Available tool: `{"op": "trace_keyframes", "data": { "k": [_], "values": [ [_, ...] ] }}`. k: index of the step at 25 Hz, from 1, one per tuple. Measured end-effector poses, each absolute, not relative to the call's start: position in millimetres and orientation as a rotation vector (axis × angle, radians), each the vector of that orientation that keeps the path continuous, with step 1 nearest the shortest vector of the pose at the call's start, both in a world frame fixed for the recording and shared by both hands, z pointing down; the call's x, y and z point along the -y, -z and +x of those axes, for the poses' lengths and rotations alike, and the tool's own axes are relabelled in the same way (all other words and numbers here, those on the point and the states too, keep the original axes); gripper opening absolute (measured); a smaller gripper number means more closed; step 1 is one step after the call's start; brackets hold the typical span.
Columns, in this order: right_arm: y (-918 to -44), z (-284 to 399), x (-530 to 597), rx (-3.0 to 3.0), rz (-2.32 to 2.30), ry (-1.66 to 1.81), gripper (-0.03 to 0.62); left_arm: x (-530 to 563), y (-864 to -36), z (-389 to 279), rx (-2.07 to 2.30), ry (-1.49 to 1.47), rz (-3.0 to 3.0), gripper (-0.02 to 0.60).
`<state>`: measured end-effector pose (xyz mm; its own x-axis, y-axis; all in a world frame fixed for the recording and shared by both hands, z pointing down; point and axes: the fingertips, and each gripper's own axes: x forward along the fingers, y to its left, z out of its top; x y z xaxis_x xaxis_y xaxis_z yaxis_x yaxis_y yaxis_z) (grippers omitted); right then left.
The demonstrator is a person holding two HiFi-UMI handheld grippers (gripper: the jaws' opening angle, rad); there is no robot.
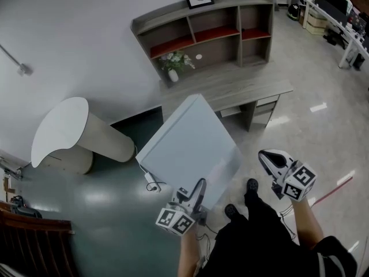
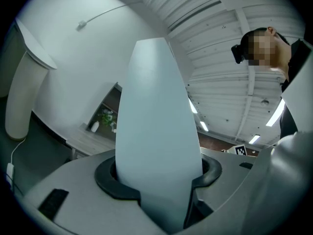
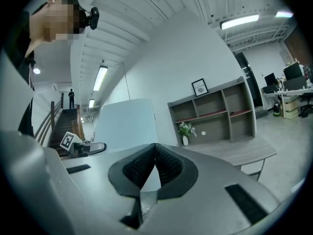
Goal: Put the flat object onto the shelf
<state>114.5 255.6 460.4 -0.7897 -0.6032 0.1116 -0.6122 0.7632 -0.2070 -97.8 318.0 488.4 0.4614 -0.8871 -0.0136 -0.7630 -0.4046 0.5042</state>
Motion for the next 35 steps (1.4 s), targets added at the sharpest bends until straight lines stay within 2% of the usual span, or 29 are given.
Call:
{"op": "trace_keyframes", "data": {
  "k": [14,26,35],
  "values": [
    [-457.2,108.4,-158.2,2.950,0.888,-0.389,0.012,-234.4,-487.9,-93.9,1.454,0.367,2.234,0.268],
    [-446.5,138.3,-41.8,2.991,0.765,-0.374,0.012,-135.7,-465.9,-62.5,1.564,0.463,2.168,0.268],
    [-453.3,143.1,-7.1,2.984,0.713,-0.421,0.012,-107.0,-465.8,-59.9,1.605,0.452,2.139,0.268]
  ]
}}
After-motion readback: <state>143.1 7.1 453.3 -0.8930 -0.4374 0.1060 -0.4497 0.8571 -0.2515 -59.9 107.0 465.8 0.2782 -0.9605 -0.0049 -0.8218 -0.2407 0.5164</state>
